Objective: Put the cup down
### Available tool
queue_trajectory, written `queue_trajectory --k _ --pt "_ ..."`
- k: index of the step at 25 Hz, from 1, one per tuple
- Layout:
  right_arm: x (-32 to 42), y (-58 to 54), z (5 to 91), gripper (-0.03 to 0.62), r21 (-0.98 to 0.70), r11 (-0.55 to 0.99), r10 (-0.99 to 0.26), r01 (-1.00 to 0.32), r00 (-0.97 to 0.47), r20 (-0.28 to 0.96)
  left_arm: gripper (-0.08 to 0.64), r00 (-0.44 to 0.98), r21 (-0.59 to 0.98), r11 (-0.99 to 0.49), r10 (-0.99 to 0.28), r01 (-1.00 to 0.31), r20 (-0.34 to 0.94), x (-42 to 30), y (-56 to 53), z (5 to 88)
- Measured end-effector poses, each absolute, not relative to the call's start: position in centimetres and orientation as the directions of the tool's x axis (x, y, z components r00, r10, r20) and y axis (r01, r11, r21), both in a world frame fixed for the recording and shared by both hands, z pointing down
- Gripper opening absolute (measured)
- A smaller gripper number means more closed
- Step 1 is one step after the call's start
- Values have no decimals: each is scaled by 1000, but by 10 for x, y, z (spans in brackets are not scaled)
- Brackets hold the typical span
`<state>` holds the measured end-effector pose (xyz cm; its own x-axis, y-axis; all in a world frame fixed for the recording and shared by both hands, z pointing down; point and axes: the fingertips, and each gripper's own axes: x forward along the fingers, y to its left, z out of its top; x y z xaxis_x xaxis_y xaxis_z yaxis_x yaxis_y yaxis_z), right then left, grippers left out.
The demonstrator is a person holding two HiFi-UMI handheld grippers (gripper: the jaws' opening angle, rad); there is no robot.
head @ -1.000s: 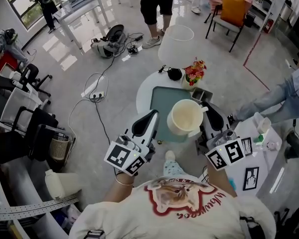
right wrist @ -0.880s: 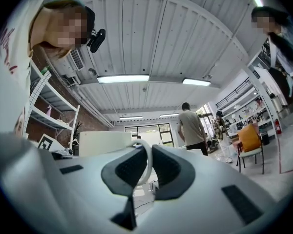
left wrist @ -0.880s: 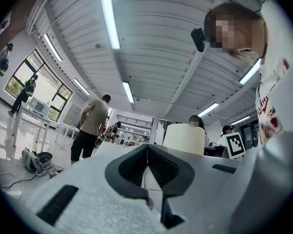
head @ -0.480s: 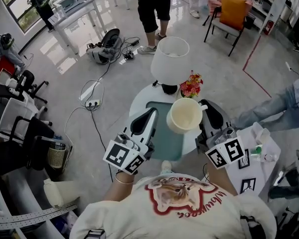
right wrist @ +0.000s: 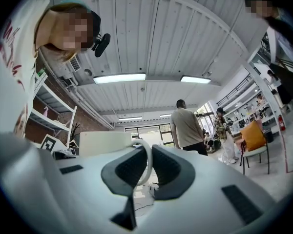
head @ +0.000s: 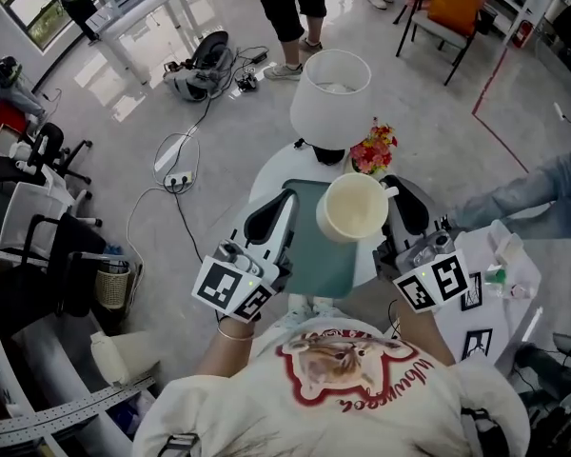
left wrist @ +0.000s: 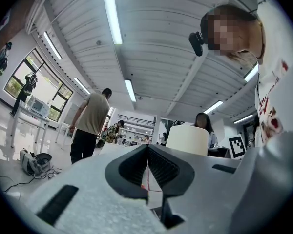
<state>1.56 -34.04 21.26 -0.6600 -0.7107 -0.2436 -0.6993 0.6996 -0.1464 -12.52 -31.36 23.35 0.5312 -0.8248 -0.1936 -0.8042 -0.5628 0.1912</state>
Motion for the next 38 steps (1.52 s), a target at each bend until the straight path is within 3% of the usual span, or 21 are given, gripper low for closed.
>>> queue_trajectory --k 38 --pt "2 -350 403 49 -206 647 -760 -734 -643 -95 14 563 254 -560 -824 -788 -69 -146 -335 356"
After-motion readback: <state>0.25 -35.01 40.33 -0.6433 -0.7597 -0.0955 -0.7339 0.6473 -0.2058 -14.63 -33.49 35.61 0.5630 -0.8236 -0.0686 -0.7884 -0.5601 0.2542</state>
